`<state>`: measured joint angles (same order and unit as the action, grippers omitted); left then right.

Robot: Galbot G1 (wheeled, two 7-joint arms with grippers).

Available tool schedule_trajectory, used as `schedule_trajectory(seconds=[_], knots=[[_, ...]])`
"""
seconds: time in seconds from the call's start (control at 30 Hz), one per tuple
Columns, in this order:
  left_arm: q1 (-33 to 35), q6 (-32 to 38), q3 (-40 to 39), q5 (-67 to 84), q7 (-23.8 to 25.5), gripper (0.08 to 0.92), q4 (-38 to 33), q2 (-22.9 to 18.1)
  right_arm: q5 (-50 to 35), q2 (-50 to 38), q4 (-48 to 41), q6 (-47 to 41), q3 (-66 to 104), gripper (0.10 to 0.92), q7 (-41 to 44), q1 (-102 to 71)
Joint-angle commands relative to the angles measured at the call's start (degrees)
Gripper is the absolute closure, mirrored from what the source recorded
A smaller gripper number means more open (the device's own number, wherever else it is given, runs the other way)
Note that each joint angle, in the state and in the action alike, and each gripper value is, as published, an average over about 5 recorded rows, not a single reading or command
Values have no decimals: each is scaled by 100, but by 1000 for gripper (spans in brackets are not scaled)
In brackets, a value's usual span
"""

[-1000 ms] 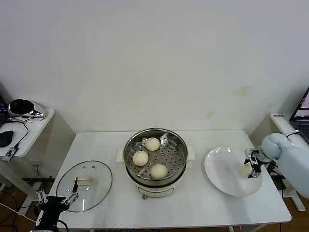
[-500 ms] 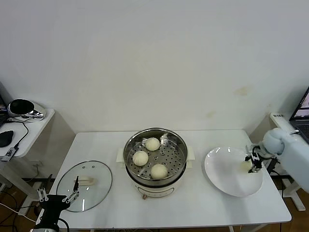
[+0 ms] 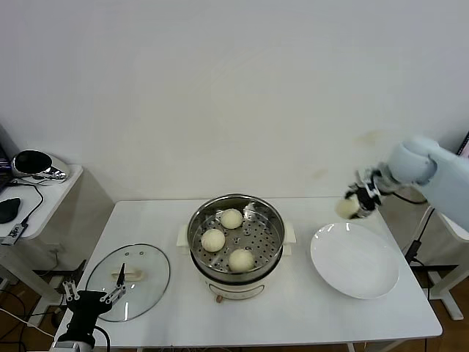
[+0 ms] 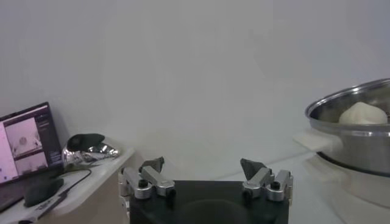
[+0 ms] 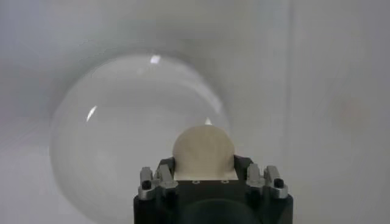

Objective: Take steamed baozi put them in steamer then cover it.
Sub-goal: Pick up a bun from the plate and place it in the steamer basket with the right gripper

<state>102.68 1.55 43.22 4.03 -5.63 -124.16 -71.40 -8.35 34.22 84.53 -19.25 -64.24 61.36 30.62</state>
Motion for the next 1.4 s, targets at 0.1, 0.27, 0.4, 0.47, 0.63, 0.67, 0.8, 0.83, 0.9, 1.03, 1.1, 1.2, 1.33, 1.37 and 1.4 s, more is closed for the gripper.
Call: schedule_trajectory(seconds=[0.1,0.27,0.4,0.47,0.63,0.67,0.8,0.83,0.9,1.03,1.1,1.2,1.33,1.37,1.4], knots=[[-17,14,-16,-3,-5,177,0,-21,-2569,1405,1065,-1380,-1786,415,-875,1921],[37,43,21,1,-14,177,-15,-49,-2762,2068,800,-1682,-1677,414,-1182,1405],[69,52,49,1,-17,177,-71,-70,-2707,2469,449,-1824,-1615,414,-1355,971],[76,50,56,0,-17,177,-104,-81,-2688,2633,232,-1910,-1575,414,-1434,783],[68,47,67,2,-17,177,-109,-88,-2632,2810,-121,-2064,-1500,414,-1537,419],[65,47,69,3,-18,177,-101,-86,-2617,2818,-149,-2090,-1493,414,-1551,355],[44,44,72,7,-19,177,-69,-78,-2550,2826,-178,-2176,-1475,414,-1575,149],[36,43,69,7,-18,177,-62,-78,-2532,2826,-185,-2192,-1468,414,-1577,106],[22,40,61,5,-16,177,-53,-80,-2499,2821,-203,-2217,-1457,414,-1578,32],[18,38,53,4,-14,177,-47,-77,-2441,2780,-200,-2233,-1450,414,-1571,-73],[18,39,53,5,-14,177,-42,-72,-2411,2751,-192,-2233,-1443,414,-1563,-108],[15,40,47,4,-12,177,-41,-68,-2376,2721,-193,-2232,-1434,414,-1561,-140],[6,39,35,2,-10,177,-48,-74,-2319,2701,-202,-2232,-1409,414,-1588,-180],[6,39,33,2,-9,177,-50,-75,-2308,2696,-202,-2233,-1393,414,-1608,-186],[6,39,32,2,-9,177,-51,-75,-2300,2692,-200,-2233,-1379,413,-1628,-188]])
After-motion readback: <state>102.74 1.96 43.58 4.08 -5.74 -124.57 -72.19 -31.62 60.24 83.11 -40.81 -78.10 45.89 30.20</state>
